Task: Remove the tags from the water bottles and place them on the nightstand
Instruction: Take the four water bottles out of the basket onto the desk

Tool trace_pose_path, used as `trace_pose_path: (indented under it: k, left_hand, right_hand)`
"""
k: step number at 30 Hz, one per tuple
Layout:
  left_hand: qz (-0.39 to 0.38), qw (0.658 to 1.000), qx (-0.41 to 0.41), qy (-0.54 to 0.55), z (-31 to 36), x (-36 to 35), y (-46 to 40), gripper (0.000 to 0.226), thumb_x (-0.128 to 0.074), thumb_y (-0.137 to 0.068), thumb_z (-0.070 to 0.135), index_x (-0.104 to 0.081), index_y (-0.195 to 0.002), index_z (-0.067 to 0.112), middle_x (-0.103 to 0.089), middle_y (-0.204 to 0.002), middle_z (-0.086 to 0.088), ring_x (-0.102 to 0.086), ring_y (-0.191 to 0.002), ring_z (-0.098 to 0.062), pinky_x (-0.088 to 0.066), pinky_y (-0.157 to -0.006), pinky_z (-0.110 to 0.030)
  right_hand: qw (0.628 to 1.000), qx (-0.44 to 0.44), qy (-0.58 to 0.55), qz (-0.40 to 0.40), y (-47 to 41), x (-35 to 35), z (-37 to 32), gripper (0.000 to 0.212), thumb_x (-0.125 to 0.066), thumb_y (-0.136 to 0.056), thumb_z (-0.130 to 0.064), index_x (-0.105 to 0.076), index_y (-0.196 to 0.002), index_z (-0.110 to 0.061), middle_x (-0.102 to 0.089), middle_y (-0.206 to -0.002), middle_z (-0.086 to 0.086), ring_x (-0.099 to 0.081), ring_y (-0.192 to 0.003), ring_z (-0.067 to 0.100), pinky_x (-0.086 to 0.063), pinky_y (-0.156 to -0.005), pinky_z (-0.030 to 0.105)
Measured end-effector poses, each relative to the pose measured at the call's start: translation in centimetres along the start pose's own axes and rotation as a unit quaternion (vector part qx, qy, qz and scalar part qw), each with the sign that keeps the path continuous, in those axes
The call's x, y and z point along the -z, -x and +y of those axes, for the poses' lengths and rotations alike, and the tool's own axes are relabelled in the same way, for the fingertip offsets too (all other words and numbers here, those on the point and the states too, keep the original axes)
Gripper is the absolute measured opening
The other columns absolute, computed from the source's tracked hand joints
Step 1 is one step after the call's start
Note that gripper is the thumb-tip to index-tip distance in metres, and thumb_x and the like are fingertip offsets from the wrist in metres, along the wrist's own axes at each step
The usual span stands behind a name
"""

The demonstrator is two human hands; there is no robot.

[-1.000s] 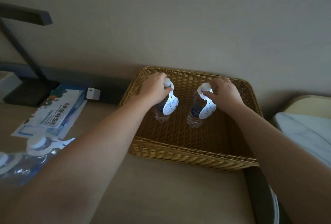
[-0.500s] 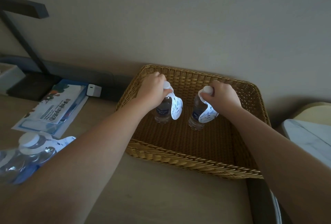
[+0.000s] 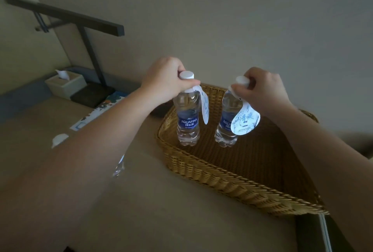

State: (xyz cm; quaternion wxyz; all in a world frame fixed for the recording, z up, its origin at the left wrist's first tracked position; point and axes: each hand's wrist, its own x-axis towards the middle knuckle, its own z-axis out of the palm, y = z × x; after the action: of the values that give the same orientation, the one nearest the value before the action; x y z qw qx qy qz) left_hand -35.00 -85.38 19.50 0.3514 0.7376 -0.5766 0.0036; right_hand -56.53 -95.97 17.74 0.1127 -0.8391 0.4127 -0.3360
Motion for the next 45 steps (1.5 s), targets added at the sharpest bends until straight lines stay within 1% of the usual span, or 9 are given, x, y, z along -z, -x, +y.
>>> trace_pose_path:
  k: [5, 8, 13, 17, 20, 24, 27, 34, 45]
  left_hand:
    - [0.058, 0.998, 0.019, -0.008, 0.1, 7.1, 2.0, 0.04, -0.082, -0.067, 0.05, -0.067, -0.071, 0.013, -0.065, -0.069, -0.002, -0.061, -0.068, -0.021, -0.051, -0.062, -0.038]
    - [0.076, 0.996, 0.035, -0.017, -0.2, 10.7, 3.6, 0.044, -0.084, -0.064, 0.05, -0.068, -0.068, 0.009, -0.064, -0.066, -0.005, -0.055, -0.061, -0.019, -0.047, -0.059, -0.035]
    - [0.091, 0.994, 0.06, -0.014, -2.1, 15.3, 7.3, 0.044, -0.084, -0.064, 0.048, -0.07, -0.071, 0.007, -0.063, -0.066, 0.002, -0.056, -0.061, -0.016, -0.044, -0.058, -0.031]
    - [0.094, 0.992, 0.084, -0.03, -4.4, 17.1, 11.2, 0.044, -0.085, -0.064, 0.048, -0.068, -0.069, 0.008, -0.063, -0.066, 0.0, -0.056, -0.059, -0.014, -0.044, -0.055, -0.03]
    - [0.073, 0.991, 0.108, -0.034, -6.6, 17.0, 14.5, 0.039, -0.085, -0.063, 0.049, -0.067, -0.067, 0.014, -0.066, -0.065, 0.001, -0.063, -0.062, -0.015, -0.052, -0.058, -0.035]
    - [0.033, 0.99, 0.13, -0.039, -9.8, 14.8, 18.7, 0.037, -0.083, -0.065, 0.045, -0.066, -0.069, 0.013, -0.063, -0.068, 0.001, -0.06, -0.065, -0.017, -0.048, -0.058, -0.036]
    - [0.003, 0.989, 0.149, -0.002, -11.9, 12.5, 21.7, 0.031, -0.082, -0.071, 0.037, -0.064, -0.072, 0.011, -0.063, -0.073, -0.004, -0.06, -0.069, -0.021, -0.05, -0.063, -0.04]
    - [0.011, 0.989, 0.149, -0.017, -14.6, 8.9, 26.3, 0.029, -0.078, -0.078, 0.038, -0.053, -0.078, 0.022, -0.056, -0.081, 0.006, -0.054, -0.072, -0.012, -0.038, -0.06, -0.029]
    - [0.065, 0.989, 0.133, 0.017, -15.1, 5.9, 28.4, 0.025, -0.075, -0.081, 0.029, -0.066, -0.098, 0.013, -0.059, -0.095, 0.003, -0.056, -0.075, -0.014, -0.045, -0.065, -0.025]
  right_hand:
    - [0.997, 0.042, -0.058, 0.012, -0.7, 1.7, -6.5, 0.029, -0.069, -0.076, -0.037, -0.062, -0.085, -0.01, -0.058, -0.069, -0.001, -0.053, -0.063, 0.015, -0.04, -0.053, 0.028]
    - [0.994, 0.072, -0.088, 0.01, -0.5, 2.2, -10.4, 0.028, -0.07, -0.077, -0.034, -0.062, -0.083, -0.007, -0.052, -0.064, -0.005, -0.047, -0.058, 0.01, -0.037, -0.053, 0.027]
    - [0.987, 0.107, -0.117, -0.003, 0.8, 1.9, -15.9, 0.024, -0.069, -0.077, -0.032, -0.061, -0.08, -0.009, -0.051, -0.062, -0.007, -0.044, -0.055, 0.003, -0.032, -0.046, 0.012]
    - [0.984, 0.127, -0.121, -0.042, 3.2, -0.1, -19.2, 0.024, -0.069, -0.077, -0.031, -0.062, -0.081, -0.008, -0.055, -0.065, -0.003, -0.05, -0.061, 0.012, -0.039, -0.053, 0.023]
    - [0.98, 0.136, -0.122, -0.083, 5.4, -2.3, -20.8, 0.025, -0.07, -0.078, -0.031, -0.061, -0.078, -0.008, -0.054, -0.065, -0.001, -0.049, -0.061, 0.014, -0.038, -0.054, 0.025]
    - [0.975, 0.132, -0.126, -0.129, 9.0, -6.1, -21.2, 0.026, -0.072, -0.078, -0.035, -0.054, -0.071, -0.016, -0.052, -0.062, -0.005, -0.047, -0.057, 0.008, -0.036, -0.049, 0.024]
    - [0.973, 0.114, -0.113, -0.168, 11.7, -9.4, -20.9, 0.024, -0.071, -0.079, -0.04, -0.058, -0.083, -0.02, -0.057, -0.072, -0.007, -0.055, -0.063, 0.007, -0.044, -0.051, 0.022]
    - [0.968, 0.103, -0.057, -0.224, 15.8, -14.5, -19.5, 0.025, -0.066, -0.079, -0.047, -0.053, -0.088, -0.028, -0.055, -0.076, -0.011, -0.056, -0.067, 0.01, -0.052, -0.058, 0.032]
    - [0.97, 0.091, -0.065, -0.217, 18.8, -16.4, -17.3, 0.025, -0.063, -0.082, -0.043, -0.05, -0.084, -0.022, -0.05, -0.073, -0.008, -0.048, -0.062, 0.01, -0.036, -0.05, 0.027]
